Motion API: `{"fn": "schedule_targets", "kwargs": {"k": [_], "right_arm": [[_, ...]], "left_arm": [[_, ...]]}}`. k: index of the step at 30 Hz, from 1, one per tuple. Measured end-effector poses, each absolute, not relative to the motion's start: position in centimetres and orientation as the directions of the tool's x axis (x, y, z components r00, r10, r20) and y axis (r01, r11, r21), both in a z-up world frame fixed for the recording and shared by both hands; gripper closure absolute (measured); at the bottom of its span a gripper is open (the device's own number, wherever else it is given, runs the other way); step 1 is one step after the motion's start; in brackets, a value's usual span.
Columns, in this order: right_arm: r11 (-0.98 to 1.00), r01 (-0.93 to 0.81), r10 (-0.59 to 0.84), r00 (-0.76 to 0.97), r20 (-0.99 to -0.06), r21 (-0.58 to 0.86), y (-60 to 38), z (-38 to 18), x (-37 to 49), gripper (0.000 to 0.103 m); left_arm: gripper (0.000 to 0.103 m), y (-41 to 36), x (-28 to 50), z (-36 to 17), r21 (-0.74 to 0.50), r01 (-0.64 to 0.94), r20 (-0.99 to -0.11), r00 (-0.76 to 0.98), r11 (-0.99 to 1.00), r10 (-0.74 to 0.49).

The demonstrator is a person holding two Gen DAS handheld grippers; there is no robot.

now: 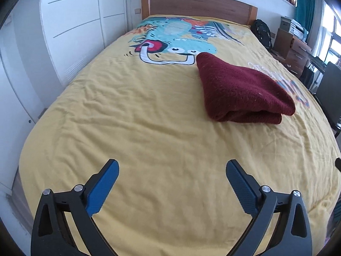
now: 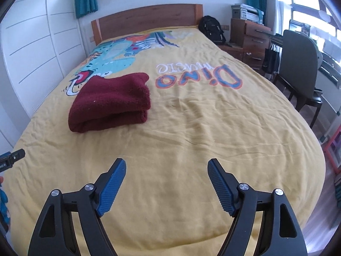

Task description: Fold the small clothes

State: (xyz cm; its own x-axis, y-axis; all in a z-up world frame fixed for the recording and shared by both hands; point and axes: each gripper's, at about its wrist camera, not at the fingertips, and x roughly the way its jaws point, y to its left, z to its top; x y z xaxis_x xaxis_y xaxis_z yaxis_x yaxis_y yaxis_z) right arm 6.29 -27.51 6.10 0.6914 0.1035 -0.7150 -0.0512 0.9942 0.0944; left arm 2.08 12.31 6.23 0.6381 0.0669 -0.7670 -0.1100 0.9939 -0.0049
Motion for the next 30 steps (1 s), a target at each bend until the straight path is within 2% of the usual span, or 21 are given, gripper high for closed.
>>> {"fn": "schedule_targets", "kwargs": {"k": [4,6,12,30], "right_arm": [[0.996,-0.041,0.089,0.702,-0.707,0.084,-27.9,5.9,5.3,0.01],[0.997,-0.031,0.077,0.701,-0.709,0.077,-28.1,5.6,4.9,0.0],[0.997,-0.012,0.061,0.699,-0.712,0.074,-28.6,4.9,4.3,0.0],[0.999,0.001,0.022,0.705,-0.709,0.033,-28.1,4.5,4.7,0.0]], "left_arm": [[0.004,12.3,0.8,6.3,-0.003,-0.121,-0.757,0.649,0.993,0.077],[0.004,12.3,0.2,6.2,-0.005,-0.122,-0.753,0.654,0.992,0.077],[0.004,11.4,-0.8,6.3,0.031,-0.107,-0.74,0.665,0.994,0.095],[0.004,10.5,-0.9,5.8,0.0,-0.064,-0.728,0.685,0.998,0.043]]}}
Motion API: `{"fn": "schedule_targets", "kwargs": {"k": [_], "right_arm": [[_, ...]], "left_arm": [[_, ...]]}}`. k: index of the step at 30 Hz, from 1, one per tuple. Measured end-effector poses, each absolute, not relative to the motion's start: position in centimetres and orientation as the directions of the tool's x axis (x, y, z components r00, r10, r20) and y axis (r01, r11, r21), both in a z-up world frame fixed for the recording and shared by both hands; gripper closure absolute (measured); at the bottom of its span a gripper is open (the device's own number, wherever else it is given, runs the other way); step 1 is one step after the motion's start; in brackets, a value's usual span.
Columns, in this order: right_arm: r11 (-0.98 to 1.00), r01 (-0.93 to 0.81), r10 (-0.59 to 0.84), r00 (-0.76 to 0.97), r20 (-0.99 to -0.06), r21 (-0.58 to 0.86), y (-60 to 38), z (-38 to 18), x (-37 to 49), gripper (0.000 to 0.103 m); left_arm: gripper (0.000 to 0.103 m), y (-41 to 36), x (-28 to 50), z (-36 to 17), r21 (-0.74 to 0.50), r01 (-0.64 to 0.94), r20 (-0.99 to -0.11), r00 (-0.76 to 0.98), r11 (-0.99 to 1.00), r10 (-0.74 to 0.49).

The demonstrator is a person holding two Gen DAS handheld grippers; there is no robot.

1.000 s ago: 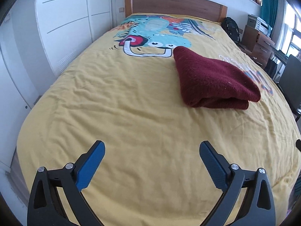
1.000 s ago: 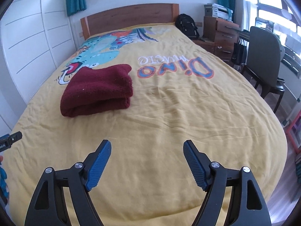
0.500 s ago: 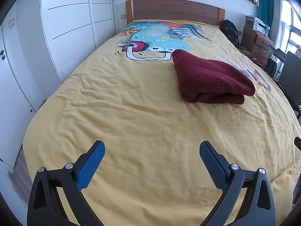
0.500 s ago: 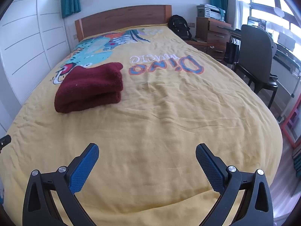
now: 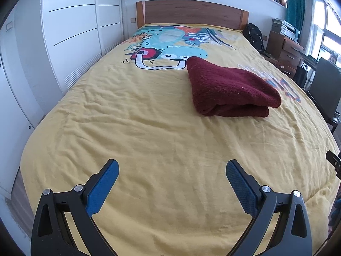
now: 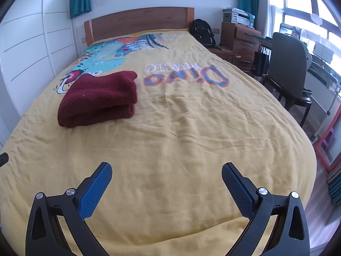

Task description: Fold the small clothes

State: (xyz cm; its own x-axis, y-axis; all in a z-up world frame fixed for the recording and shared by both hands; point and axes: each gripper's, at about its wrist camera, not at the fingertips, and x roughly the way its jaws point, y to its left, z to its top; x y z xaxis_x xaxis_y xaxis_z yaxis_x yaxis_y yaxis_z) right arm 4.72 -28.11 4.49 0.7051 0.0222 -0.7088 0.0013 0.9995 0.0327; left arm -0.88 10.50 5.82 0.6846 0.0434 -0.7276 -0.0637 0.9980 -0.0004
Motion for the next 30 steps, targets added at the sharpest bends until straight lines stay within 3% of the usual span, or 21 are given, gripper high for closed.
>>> {"fn": "schedule_targets", "kwargs": {"k": [30], "right_arm": [[0.999,0.052,-0.036,0.656,-0.754,-0.002,-29.1,1.9,5.4,0.0]], "left_arm": [[0.004,10.2,0.3,4.0,0.002,-0.059,-0.731,0.681,0.998,0.041]]}}
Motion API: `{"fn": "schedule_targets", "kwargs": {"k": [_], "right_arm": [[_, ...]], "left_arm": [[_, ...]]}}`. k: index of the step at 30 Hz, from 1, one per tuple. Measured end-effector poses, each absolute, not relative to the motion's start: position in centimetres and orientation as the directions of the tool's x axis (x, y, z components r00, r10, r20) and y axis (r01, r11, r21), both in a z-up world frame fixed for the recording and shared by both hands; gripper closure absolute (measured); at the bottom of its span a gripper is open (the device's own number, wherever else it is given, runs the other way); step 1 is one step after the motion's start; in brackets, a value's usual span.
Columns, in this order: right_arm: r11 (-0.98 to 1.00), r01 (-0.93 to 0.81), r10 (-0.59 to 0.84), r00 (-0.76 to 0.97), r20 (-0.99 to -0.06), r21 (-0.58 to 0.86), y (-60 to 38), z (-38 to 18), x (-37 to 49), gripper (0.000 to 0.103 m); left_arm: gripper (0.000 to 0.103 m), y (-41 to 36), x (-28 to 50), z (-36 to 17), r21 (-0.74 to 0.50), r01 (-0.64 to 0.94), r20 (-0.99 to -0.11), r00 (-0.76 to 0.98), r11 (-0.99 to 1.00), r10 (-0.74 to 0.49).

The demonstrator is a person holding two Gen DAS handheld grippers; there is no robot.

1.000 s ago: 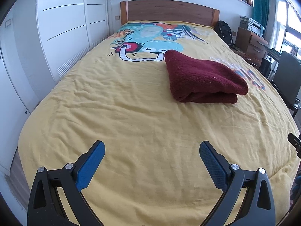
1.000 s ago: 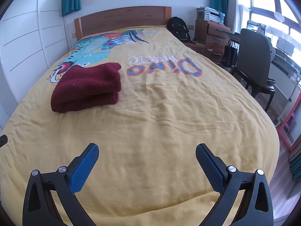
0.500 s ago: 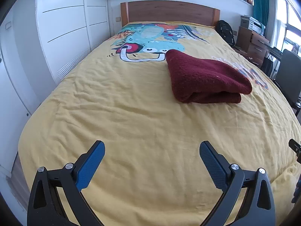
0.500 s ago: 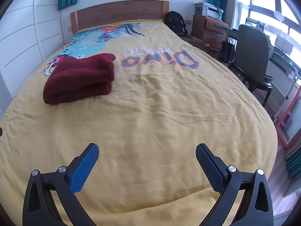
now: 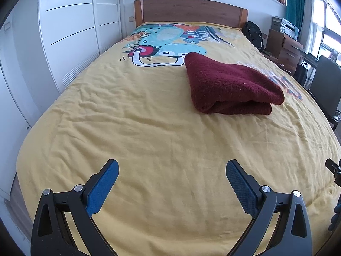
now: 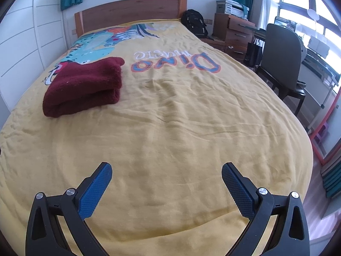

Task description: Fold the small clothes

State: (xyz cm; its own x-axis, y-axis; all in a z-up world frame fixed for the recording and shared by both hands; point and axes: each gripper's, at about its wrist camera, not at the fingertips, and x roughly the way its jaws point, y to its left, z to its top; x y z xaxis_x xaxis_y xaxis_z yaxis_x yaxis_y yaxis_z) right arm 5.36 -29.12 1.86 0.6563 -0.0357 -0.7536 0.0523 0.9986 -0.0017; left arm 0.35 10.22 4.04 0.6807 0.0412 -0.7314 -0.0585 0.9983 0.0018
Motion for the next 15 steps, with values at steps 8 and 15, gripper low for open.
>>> {"fn": "schedule_targets", "kwargs": {"k": [8,15], "right_arm": [[0.998,0.058,-0.027,0.659,-0.752,0.016,-29.4,1.58,5.38,0.0],[0.998,0.058,-0.026,0.657,-0.753,0.017,-29.45,1.57,5.41,0.0]], "left_arm": [[0.004,9.9,0.2,3.91,0.005,-0.043,-0.727,0.686,0.999,0.033],[0.004,9.92,0.11,3.89,0.002,-0.045,-0.727,0.686,0.999,0.032]]}}
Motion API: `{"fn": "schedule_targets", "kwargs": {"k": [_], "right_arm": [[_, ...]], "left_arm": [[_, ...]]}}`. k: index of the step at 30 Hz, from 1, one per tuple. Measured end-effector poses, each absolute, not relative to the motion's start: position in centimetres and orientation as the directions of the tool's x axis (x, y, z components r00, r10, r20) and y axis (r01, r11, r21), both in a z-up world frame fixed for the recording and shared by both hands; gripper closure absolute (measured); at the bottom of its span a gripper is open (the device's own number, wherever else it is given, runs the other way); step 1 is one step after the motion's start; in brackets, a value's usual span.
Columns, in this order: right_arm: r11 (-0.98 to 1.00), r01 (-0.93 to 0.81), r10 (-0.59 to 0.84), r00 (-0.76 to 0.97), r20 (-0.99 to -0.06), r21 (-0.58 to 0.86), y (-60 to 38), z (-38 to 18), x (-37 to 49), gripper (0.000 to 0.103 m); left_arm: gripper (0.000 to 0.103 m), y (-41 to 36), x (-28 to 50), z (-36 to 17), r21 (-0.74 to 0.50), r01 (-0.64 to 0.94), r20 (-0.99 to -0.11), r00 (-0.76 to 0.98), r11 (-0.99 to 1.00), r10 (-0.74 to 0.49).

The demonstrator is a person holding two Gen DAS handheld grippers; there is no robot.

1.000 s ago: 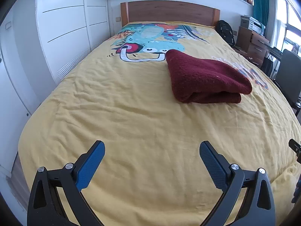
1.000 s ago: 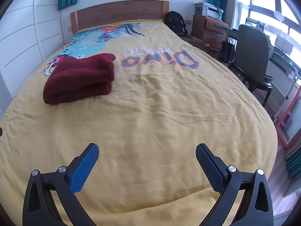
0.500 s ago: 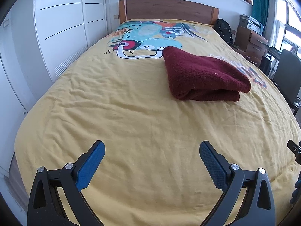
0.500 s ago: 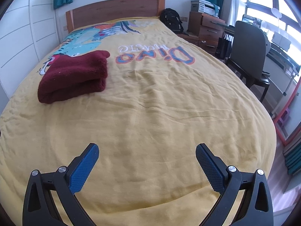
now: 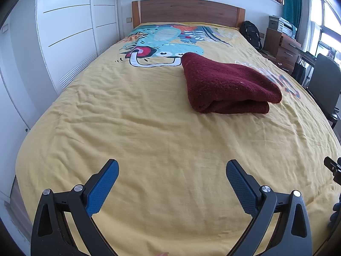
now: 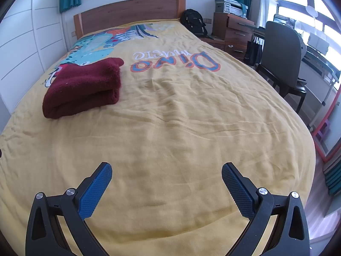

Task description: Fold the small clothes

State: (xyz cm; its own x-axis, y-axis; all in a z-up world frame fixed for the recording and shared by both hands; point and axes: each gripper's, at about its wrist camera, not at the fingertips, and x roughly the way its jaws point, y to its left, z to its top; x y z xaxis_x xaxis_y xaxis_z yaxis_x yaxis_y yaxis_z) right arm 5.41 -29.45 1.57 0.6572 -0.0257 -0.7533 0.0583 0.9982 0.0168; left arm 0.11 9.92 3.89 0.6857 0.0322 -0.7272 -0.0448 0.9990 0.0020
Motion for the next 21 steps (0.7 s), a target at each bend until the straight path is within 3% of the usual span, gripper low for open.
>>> {"fn": "schedule_targets", "kwargs": {"k": [21], "right_arm": [[0.998,0.062,-0.032,0.67,-0.742,0.013,-29.46,1.86,4.57,0.0]], "left_arm": [[0.004,9.69,-0.35,4.5,0.0,-0.039,-0.718,0.695,0.999,0.028]]}}
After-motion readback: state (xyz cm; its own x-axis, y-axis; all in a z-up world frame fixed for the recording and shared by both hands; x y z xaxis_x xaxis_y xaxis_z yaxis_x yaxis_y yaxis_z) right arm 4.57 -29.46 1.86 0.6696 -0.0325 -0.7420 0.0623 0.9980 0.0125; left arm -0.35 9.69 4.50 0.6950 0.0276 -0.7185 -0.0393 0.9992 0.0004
